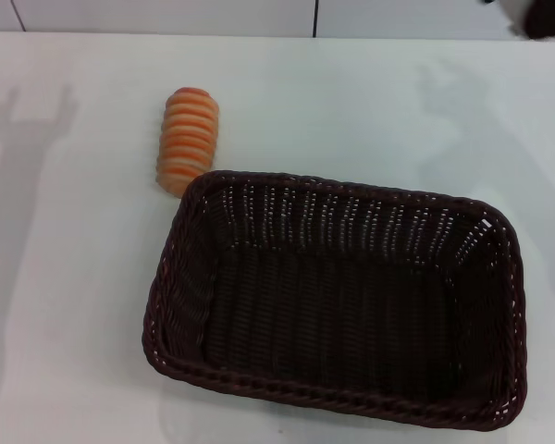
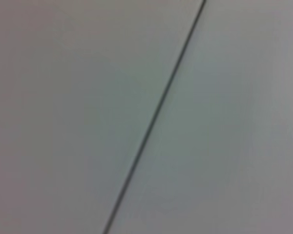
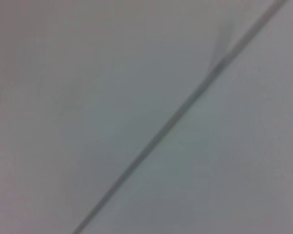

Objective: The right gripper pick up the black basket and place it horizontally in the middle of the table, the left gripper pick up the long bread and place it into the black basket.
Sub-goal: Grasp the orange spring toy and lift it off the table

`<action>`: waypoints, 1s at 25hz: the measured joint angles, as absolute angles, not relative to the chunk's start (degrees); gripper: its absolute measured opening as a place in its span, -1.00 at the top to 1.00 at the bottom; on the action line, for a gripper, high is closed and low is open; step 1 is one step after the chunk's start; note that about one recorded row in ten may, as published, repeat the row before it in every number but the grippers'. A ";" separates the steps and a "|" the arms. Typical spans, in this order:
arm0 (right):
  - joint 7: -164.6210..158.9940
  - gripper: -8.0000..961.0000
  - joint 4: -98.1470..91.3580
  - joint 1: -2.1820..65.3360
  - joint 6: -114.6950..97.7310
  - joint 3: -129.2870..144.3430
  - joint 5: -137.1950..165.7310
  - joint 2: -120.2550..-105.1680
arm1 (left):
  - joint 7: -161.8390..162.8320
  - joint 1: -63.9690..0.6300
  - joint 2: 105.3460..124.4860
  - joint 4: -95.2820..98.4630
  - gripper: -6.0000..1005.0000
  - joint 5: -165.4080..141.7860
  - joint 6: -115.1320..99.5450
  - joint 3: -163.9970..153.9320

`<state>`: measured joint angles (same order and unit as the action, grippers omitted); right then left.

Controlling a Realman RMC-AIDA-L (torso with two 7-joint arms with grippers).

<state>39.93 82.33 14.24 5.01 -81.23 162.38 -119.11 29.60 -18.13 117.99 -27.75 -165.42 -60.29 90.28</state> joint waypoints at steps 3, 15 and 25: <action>38.19 0.32 77.22 11.52 -7.74 -80.02 162.21 -119.32 | 29.29 -17.46 117.93 -29.72 -0.72 -165.46 -60.30 88.21; 19.79 0.32 33.28 18.04 -56.77 -78.55 152.49 -119.49 | 24.13 -14.23 117.68 -44.59 -0.72 -165.51 -53.35 79.03; 13.79 0.32 18.40 20.65 -64.36 -78.99 141.98 -119.32 | 15.87 -9.81 117.69 -75.61 -0.72 -165.48 -15.11 78.44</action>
<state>13.79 18.40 20.65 -64.36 -78.99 141.98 -119.32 15.87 -9.81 117.69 -75.61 -165.48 -15.11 78.44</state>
